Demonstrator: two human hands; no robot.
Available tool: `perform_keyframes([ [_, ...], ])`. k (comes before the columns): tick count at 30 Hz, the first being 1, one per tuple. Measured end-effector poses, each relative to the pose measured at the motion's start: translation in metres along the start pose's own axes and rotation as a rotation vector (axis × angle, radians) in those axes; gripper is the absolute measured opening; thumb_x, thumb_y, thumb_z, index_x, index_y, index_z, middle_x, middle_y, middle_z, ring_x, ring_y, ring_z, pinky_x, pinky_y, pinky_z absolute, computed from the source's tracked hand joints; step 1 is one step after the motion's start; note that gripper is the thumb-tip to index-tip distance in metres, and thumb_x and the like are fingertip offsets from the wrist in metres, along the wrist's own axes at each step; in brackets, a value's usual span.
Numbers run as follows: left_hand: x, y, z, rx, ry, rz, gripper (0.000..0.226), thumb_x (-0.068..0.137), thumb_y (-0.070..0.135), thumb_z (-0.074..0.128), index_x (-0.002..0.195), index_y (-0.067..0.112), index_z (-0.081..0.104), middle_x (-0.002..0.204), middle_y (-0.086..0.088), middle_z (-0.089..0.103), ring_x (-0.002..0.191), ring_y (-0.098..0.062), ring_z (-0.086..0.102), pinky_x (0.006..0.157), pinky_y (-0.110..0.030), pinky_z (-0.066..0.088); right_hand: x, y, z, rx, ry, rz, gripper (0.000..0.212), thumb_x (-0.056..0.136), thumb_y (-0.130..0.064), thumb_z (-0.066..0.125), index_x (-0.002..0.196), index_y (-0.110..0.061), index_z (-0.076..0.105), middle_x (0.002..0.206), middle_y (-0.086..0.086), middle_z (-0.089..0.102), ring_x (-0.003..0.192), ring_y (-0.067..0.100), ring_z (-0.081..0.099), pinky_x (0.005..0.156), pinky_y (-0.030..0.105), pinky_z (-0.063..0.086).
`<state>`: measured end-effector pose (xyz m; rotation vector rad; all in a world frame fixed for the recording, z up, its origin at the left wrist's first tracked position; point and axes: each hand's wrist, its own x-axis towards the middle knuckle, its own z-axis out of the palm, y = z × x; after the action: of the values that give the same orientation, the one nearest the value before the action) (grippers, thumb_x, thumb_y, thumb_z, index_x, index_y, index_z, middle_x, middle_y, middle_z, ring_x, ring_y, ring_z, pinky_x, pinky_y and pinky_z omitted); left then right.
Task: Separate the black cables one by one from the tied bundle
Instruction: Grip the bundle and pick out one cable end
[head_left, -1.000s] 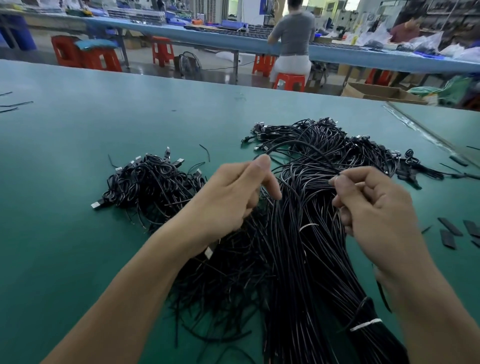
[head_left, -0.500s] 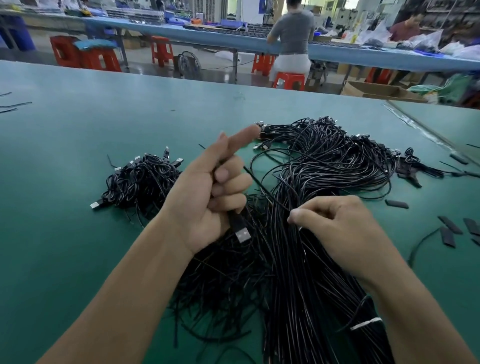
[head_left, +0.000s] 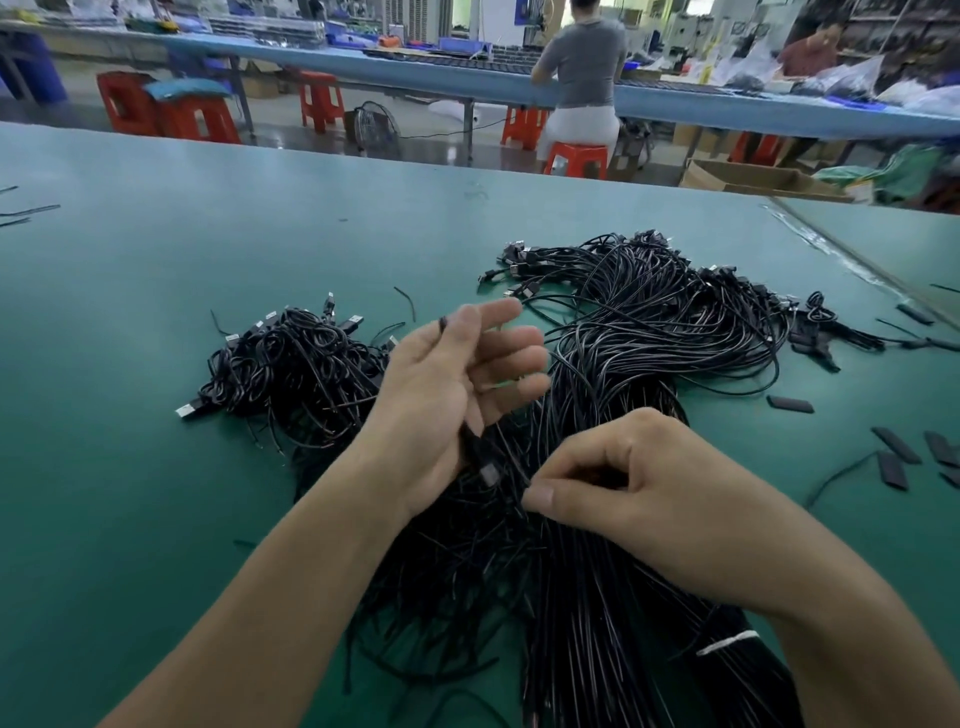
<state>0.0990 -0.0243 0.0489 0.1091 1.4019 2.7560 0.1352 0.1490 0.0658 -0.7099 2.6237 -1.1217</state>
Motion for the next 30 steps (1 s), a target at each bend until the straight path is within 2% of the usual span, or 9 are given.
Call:
perform_keyframes([
  [2, -0.002, -0.006, 0.003, 0.212, -0.051, 0.061, 0.035, 0.108, 0.023, 0.035, 0.11, 0.007, 0.065, 0.094, -0.009, 0.077, 0.091, -0.021, 0.075, 0.075, -0.027, 0.059, -0.002, -0.004, 0.0, -0.037, 0.007, -0.044, 0.011, 0.091, -0.041, 0.065, 0.084, -0.037, 0.073, 0.061, -0.01, 0.066, 0.053, 0.005, 0.055, 0.054, 0.027, 0.048],
  [5, -0.009, -0.01, 0.007, 0.491, -0.175, 0.118, 0.03, 0.107, 0.02, 0.038, 0.107, 0.012, 0.068, 0.096, -0.007, 0.077, 0.093, -0.018, 0.074, 0.079, -0.027, 0.058, -0.003, -0.011, 0.002, -0.054, 0.027, -0.12, 0.018, 0.089, -0.043, 0.059, 0.079, -0.033, 0.07, 0.061, -0.004, 0.061, 0.055, 0.017, 0.053, 0.055, 0.037, 0.048],
  [9, -0.016, -0.004, 0.011, 0.725, -0.364, 0.124, 0.044, 0.107, 0.029, 0.037, 0.079, 0.011, 0.065, 0.061, 0.001, 0.067, 0.051, -0.01, 0.062, 0.048, -0.02, 0.048, -0.002, -0.013, -0.004, 0.068, 0.23, -0.198, 0.02, 0.087, -0.035, 0.063, 0.072, -0.023, 0.071, 0.063, -0.015, 0.066, 0.058, 0.001, 0.06, 0.062, 0.022, 0.048],
  [11, -0.019, -0.002, 0.013, 0.779, -0.369, 0.045, 0.052, 0.104, 0.044, 0.034, 0.067, 0.016, 0.058, 0.047, 0.003, 0.059, 0.033, -0.007, 0.048, 0.035, -0.016, 0.035, -0.002, -0.01, -0.007, 0.14, 0.329, -0.213, 0.018, 0.086, -0.03, 0.07, 0.07, -0.022, 0.071, 0.063, -0.008, 0.071, 0.061, 0.009, 0.069, 0.067, 0.032, 0.054],
  [14, -0.019, 0.0, 0.012, 0.836, -0.392, -0.116, 0.071, 0.087, 0.072, 0.023, 0.059, 0.021, 0.064, 0.042, 0.006, 0.046, 0.031, -0.006, 0.035, 0.035, -0.014, 0.027, 0.001, -0.005, -0.004, 0.176, 0.476, -0.209, 0.018, 0.08, -0.032, 0.078, 0.07, -0.021, 0.069, 0.059, -0.005, 0.069, 0.054, 0.008, 0.065, 0.059, 0.035, 0.053],
  [17, -0.019, 0.004, 0.009, 0.719, -0.479, -0.248, 0.079, 0.092, 0.076, 0.018, 0.058, 0.022, 0.064, 0.042, 0.009, 0.037, 0.034, -0.005, 0.03, 0.036, -0.013, 0.027, 0.004, -0.003, -0.003, 0.173, 0.6, -0.166, 0.018, 0.075, -0.045, 0.077, 0.077, -0.028, 0.071, 0.062, -0.003, 0.068, 0.055, 0.018, 0.058, 0.054, 0.033, 0.048],
  [21, -0.019, 0.013, 0.007, 0.303, -0.63, -0.386, 0.056, 0.101, 0.048, 0.034, 0.065, 0.019, 0.065, 0.045, 0.01, 0.04, 0.032, 0.0, 0.033, 0.034, -0.012, 0.027, 0.007, -0.003, 0.0, 0.303, 0.623, -0.211, 0.031, 0.079, -0.052, 0.07, 0.079, -0.021, 0.071, 0.062, 0.006, 0.064, 0.053, 0.027, 0.051, 0.049, 0.037, 0.042],
  [23, -0.019, 0.016, 0.005, 0.11, -0.678, -0.397, 0.047, 0.102, 0.039, 0.038, 0.073, 0.016, 0.067, 0.051, 0.009, 0.048, 0.036, 0.001, 0.042, 0.036, -0.012, 0.034, 0.007, -0.001, 0.0, 0.322, 0.605, -0.184, 0.036, 0.085, -0.053, 0.065, 0.077, -0.018, 0.069, 0.056, 0.006, 0.054, 0.049, 0.019, 0.04, 0.044, 0.031, 0.034],
  [30, -0.012, 0.014, 0.011, -0.292, -0.401, -0.245, 0.04, 0.09, 0.029, 0.051, 0.096, 0.001, 0.079, 0.089, -0.01, 0.077, 0.077, -0.016, 0.076, 0.062, -0.022, 0.06, 0.009, -0.003, 0.013, 0.025, 0.32, -0.11, 0.026, 0.091, -0.043, 0.051, 0.067, -0.039, 0.061, 0.057, -0.003, 0.058, 0.049, 0.016, 0.048, 0.048, 0.03, 0.041],
])
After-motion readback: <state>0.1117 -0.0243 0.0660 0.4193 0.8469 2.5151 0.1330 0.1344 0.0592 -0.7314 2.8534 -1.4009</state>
